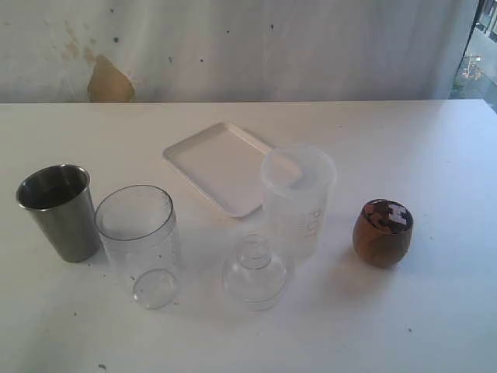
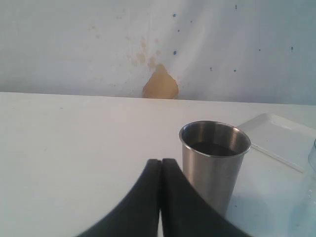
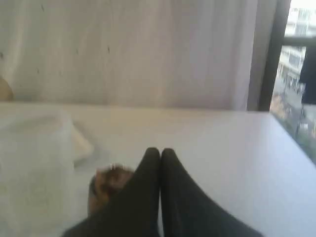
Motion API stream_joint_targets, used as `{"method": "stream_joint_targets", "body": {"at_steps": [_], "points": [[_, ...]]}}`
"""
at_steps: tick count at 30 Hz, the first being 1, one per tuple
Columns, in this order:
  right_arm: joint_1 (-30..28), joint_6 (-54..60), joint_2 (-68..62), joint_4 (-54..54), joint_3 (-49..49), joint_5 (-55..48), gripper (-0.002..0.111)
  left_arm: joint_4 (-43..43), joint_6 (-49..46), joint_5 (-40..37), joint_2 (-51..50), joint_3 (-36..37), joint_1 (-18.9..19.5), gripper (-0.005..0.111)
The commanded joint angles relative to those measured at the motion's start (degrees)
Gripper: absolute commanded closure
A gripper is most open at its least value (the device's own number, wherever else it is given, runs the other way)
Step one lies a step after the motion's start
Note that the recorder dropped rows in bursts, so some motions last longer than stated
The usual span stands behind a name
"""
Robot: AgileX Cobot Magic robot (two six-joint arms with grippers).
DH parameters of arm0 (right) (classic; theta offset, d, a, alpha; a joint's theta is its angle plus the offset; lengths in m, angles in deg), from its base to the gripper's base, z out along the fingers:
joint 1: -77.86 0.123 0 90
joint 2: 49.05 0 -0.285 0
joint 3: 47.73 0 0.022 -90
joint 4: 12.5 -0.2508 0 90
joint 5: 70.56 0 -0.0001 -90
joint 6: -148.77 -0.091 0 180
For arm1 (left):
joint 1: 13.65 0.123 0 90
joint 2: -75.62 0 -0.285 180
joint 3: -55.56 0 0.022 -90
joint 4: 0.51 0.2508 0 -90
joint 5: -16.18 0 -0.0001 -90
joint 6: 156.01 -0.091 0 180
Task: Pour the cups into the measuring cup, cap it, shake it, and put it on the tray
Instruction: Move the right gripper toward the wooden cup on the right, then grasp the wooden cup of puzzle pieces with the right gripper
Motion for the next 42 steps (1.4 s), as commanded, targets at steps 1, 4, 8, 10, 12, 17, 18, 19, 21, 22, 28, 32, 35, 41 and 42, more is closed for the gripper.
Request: {"method": "stream_joint_targets", "body": {"at_steps": [1,4,8,10,12,17,18,19,21,22,28,32,35,41,42], "points": [[-0.1,-0.6,0.3,-1.5,-0.2,19.0,0.108,-0.3,0.1,0.4,0.2,0.1,0.1,0.106],[-0.1,-6.7,0.3,-1.0,-0.2,24.8,0.108,-0.3,0.1,0.4,0.2,0.1,0.1,0.106],[-0.1,-6.7,0.3,-1.0,-0.2,19.5,0.108,-0.3,0.1,0.4,0.2,0.1,0.1,0.106],[-0.1,-7.1,0.3,-1.0,-0.2,18.4,0.1,-0.3,0.1,0.4,0.2,0.1,0.1,0.106],[-0.1,-7.3,0.3,-1.0,-0.2,19.1,0.082,-0.3,0.1,0.4,0.2,0.1,0.1,0.106],[-0.1,-9.6,-6.6,-1.0,-0.2,20.1,0.016,-0.3,0.1,0.4,0.2,0.1,0.1,0.106],[-0.1,-11.2,-8.6,-1.0,-0.2,20.1,0.009,-0.3,0.1,0.4,0.2,0.1,0.1,0.106],[-0.1,-12.2,-10.9,-0.3,-0.2,20.1,0.005,-0.3,0.1,0.4,0.2,0.1,0.1,0.106],[0.0,-14.2,-18.2,4.6,-0.2,23.3,0.004,-0.3,0.1,0.4,0.2,0.1,0.1,0.106],[0.0,-15.6,-21.0,6.7,-0.2,24.8,0.004,-0.3,0.1,0.4,0.2,0.1,0.1,0.106],[0.0,-16.5,-50.9,18.4,-0.2,41.9,0.004,-0.3,0.1,0.4,0.2,0.1,0.1,0.106],[0.0,-10.8,-67.5,16.7,-0.2,53.5,0.004,-0.3,0.1,0.4,0.2,0.1,0.1,0.106],[0.0,-7.4,-77.1,16.7,1.1,58.6,0.004,-0.3,0.1,0.4,0.2,0.1,0.1,0.106],[0.0,-3.3,-91.2,16.6,6.1,65.6,0.004,-0.3,0.1,0.4,0.2,0.1,0.1,0.106],[0.0,-3.0,-92.9,16.6,7.0,65.9,0.004,-0.3,0.1,0.4,0.2,0.1,0.1,0.106]]}}
